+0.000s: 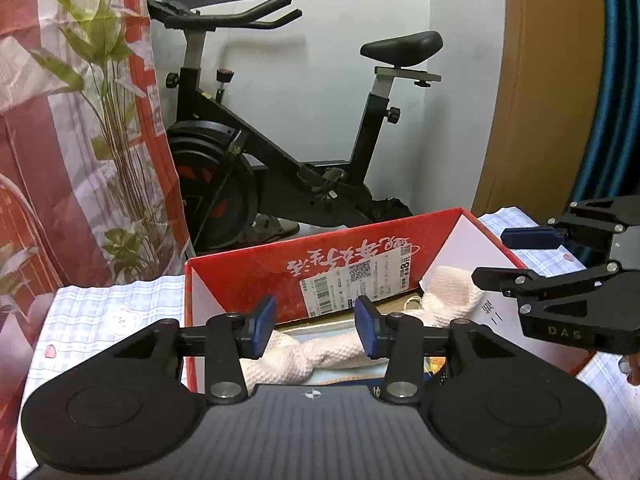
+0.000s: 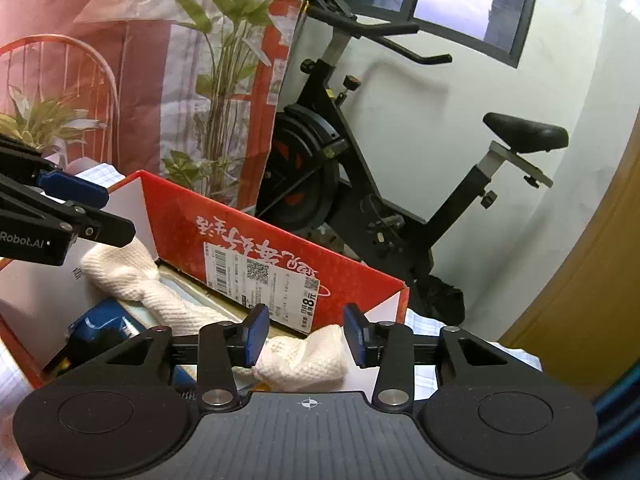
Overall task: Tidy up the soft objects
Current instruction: 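Lift the cream cloth with both tools and release it into the red box, then lower the left tool onto the green pouch and close it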
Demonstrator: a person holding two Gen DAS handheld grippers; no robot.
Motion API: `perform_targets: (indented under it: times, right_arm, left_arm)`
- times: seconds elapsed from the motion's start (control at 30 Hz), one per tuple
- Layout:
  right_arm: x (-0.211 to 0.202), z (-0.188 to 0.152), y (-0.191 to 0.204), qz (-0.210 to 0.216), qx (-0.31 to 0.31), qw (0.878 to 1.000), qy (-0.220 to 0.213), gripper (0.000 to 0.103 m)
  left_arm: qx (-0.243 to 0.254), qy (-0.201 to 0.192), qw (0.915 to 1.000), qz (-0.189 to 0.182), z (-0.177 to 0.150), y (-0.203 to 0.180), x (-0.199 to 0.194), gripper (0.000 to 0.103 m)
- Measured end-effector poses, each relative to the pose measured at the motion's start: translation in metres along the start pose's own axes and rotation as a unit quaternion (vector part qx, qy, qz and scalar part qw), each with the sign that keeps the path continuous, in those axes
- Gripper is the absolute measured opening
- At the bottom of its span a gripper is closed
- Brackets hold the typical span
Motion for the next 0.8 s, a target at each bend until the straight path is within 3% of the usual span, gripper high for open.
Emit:
perform_targets:
  times: [0.23,0.27,0.3,0.33,0.4,0.63,0.8]
  right_arm:
    - [-0.035,-0.004,0.005,0.01,0.007,1.0,-0.018,0.068]
    - [-0.04,-0.005,0.007,0.014,0.011,1.0,-0.022,0.079]
    - [-0.047,-0.007,0.007,0.015,0.016,0.999,-0.03,0.096]
    - [-0.054,-0.008,0.008,0.014,0.022,0.999,-0.04,0.103]
    - [-0.071,-0.013,0.009,0.013,0.038,0.997,-0.07,0.103]
    - [-0.11,-0.043,0.013,0.039,0.06,0.992,-0.106,0.103]
    - [-0.132,-0.077,0.02,0.052,0.054,0.991,-0.108,0.102]
  left_arm:
    - [-0.009,-0.009,0.9999,0.004,-0.013,0.0,-0.03,0.059]
    - [-0.012,-0.011,0.9998,0.009,-0.016,0.001,-0.036,0.07]
    - [-0.017,-0.017,0.9996,0.012,-0.02,0.001,-0.042,0.082]
    - [-0.021,-0.028,0.9993,0.013,-0.023,0.002,-0.049,0.087]
    - [-0.027,-0.042,0.9986,0.013,-0.031,0.002,-0.061,0.094]
    - [-0.049,-0.039,0.998,-0.004,-0.071,-0.002,-0.089,0.094]
    - [-0.059,-0.028,0.9976,-0.023,-0.105,-0.013,-0.099,0.094]
Point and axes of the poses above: each gripper's, at about its wrist camera, not at the fingertips, and x roughly the way its jaws point, y to its left, z to its top, the point moved 4 cm from there along x, roughly the way its jaws point, and after that the axes turned 3 degrees about z, right-handed, at the moved point
